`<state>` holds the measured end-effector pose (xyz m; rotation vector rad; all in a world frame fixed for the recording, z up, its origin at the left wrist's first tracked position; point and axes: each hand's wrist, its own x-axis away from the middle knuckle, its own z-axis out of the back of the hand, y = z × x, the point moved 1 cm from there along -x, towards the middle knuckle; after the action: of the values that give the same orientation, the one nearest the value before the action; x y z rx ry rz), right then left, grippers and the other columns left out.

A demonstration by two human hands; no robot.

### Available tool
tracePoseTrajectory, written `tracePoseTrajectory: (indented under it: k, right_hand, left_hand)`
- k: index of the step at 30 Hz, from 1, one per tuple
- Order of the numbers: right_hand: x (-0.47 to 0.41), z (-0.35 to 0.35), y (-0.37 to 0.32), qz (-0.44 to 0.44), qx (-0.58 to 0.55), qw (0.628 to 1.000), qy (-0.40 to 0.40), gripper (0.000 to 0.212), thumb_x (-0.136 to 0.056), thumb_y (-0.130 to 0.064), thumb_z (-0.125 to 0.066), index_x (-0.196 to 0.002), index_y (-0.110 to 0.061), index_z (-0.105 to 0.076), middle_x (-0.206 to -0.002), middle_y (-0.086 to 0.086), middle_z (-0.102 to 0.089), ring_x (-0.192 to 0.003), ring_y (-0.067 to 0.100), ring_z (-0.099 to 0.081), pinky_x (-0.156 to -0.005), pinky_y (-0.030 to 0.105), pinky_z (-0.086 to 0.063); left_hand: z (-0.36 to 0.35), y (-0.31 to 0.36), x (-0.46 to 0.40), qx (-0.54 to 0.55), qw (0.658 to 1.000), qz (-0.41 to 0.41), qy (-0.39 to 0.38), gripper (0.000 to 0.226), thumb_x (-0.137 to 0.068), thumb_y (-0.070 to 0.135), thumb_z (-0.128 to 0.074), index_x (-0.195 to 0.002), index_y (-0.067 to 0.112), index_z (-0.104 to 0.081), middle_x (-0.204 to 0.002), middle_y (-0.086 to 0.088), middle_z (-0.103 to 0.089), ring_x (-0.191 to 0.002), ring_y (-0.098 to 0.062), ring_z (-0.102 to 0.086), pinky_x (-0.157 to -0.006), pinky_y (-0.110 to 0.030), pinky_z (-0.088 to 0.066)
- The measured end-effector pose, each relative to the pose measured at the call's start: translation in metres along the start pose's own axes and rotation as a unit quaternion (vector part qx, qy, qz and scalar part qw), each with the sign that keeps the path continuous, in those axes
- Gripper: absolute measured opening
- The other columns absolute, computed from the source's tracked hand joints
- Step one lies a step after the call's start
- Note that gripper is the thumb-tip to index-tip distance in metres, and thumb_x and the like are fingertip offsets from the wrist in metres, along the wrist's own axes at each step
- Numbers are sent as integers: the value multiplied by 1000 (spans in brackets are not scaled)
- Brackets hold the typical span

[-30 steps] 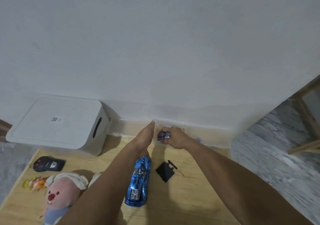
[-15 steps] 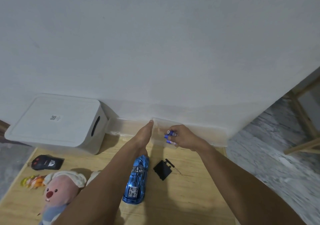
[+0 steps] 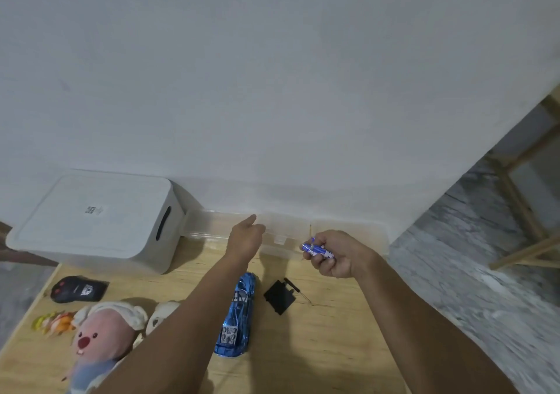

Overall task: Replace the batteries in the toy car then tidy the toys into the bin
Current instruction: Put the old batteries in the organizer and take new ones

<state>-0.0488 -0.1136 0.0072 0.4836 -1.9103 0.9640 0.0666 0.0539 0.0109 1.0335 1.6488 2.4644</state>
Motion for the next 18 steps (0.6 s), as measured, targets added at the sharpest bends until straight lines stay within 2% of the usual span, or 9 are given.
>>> tracePoseTrajectory:
  k: [1,2,4,5,7,8,9,14,18]
  right_hand:
    - [1,0,1,5,-7,1000,6,18,-92,-5,-40,-104,-2,-54,-73,13,-57,-45,10,-40,-32,15,-27]
    - [1,0,2,14,-15,1000,18,15,-94,-4,-40,-101,-1,-53,-74,13,-56,-45,10,-38,-33,16,-28]
    - [-1,0,4,44,-24,997,53,14,-96,-1,-39,-99,1,-53,-77,14,-54,-47,11,-36,-36,17,-29]
    - [-3,0,5,64,-25,995,71,15,-97,0,-39,-99,1,-53,-78,15,-54,-47,11,-36,-38,18,-30]
    - [-8,-1,5,99,-28,990,94,16,-98,0,-38,-98,0,-54,-79,15,-54,-48,12,-37,-42,20,-31]
    - [-10,-2,5,111,-28,988,100,16,-98,-1,-38,-97,-1,-54,-79,14,-54,-49,12,-38,-44,21,-31]
    - [-11,-4,6,121,-25,987,103,17,-99,-3,-37,-96,-2,-54,-78,13,-54,-49,12,-38,-45,21,-31]
    - [-22,-12,8,151,45,977,141,20,-101,-7,-35,-102,-5,-55,-88,12,-53,-54,12,-41,-46,23,-31]
    - [-23,-13,11,177,126,960,176,21,-99,-8,-35,-95,-12,-55,-89,12,-52,-59,14,-40,-48,26,-29]
  left_hand:
    - [-1,-1,3,-49,998,-25,2,52,-95,12,-48,-147,13,-40,-151,-8,-40,-122,-19,-52,-96,-28,-37]
    - [-1,-3,5,-101,994,-47,0,53,-94,11,-47,-146,13,-41,-149,-9,-44,-103,-13,-59,-86,-24,-39]
    - [-4,-7,9,-184,980,-74,-6,55,-92,10,-47,-146,12,-41,-142,-13,-52,-68,-4,-56,-67,-20,-44]
    - [-5,-9,9,-216,973,-83,-10,56,-91,10,-48,-147,11,-41,-142,-14,-51,-69,-4,-56,-67,-19,-46]
    - [-6,-15,10,-261,960,-97,-14,57,-91,10,-50,-147,8,-39,-148,-10,-45,-105,-13,-61,-92,-24,-46]
    - [-7,-18,9,-277,956,-101,-14,57,-91,11,-51,-146,7,-39,-150,-9,-43,-123,-19,-53,-102,-26,-40]
    - [-8,-21,8,-292,951,-103,-14,56,-92,11,-52,-146,5,-39,-150,-9,-41,-131,-22,-46,-107,-27,-35]
    - [-13,-31,8,-360,923,-135,-1,52,-92,9,-52,-143,6,-44,-150,-9,-33,-136,-23,-37,-108,-22,-31]
    - [-14,-38,6,-462,863,-202,16,44,-93,16,-52,-138,15,-48,-151,-7,-29,-138,-22,-28,-106,-28,-38]
